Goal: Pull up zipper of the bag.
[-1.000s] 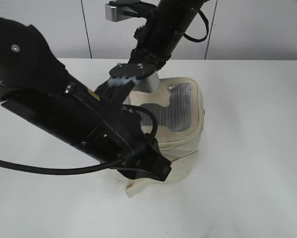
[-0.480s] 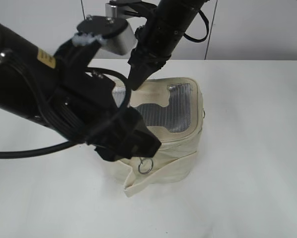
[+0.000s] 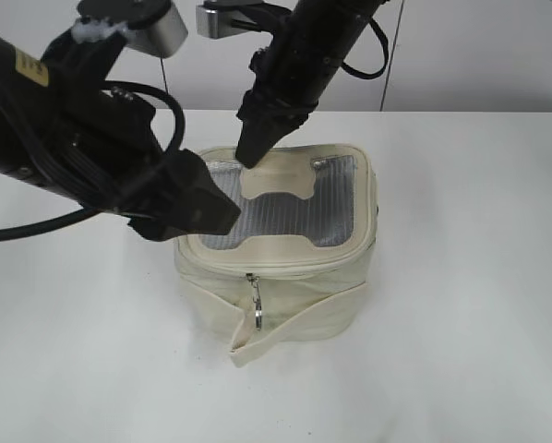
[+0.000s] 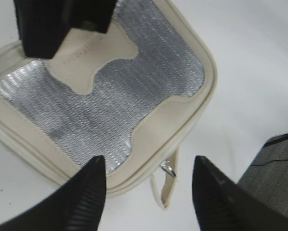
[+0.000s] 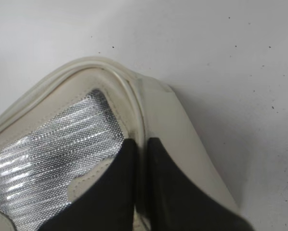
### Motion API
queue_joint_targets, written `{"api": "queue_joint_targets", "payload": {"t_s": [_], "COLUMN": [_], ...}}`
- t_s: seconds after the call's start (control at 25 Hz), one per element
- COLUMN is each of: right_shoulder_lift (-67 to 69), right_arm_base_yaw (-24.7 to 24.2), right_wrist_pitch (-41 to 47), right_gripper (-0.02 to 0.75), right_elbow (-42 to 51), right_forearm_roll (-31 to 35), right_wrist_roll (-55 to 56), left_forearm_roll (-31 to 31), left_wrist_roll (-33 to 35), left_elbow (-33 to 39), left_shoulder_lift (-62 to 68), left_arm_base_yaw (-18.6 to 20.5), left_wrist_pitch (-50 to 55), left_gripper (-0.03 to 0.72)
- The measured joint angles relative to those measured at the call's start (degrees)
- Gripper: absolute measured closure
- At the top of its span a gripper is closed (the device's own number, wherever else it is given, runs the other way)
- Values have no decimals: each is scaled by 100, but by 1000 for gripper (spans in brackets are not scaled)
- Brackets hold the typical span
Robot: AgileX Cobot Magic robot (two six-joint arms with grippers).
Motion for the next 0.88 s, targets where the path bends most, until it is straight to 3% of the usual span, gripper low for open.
{"api": "queue_joint_targets", "payload": {"t_s": [0.12,0.28,0.4,0.56,0.88], "right_shoulder_lift": [0,-64,-63,-63,-70], "right_arm_base_yaw": [0,-13,-13,-13,-497], "right_wrist_pitch": [-74,-246,-227,-201,21], "right_gripper": [622,394,281,249,243], "right_elbow": [-6,-91,-102,-176,-508], "right_forearm_roll": [53,308,344,106,-107], "right_wrist_roll": [105,302,468,727,1164], "left_forearm_roll": [217,363,471,558,570], "left_wrist_roll": [-7,-7,-7,0,421], "left_elbow": [-11,-239,-467,-777,-1648], "left_shoulder_lift": [0,0,13,248,1263], "left_arm_base_yaw": [163,416,642,927,969], "left_wrist_pitch": [6,40,40,63,264], "left_gripper": [251,251,251,251,251]}}
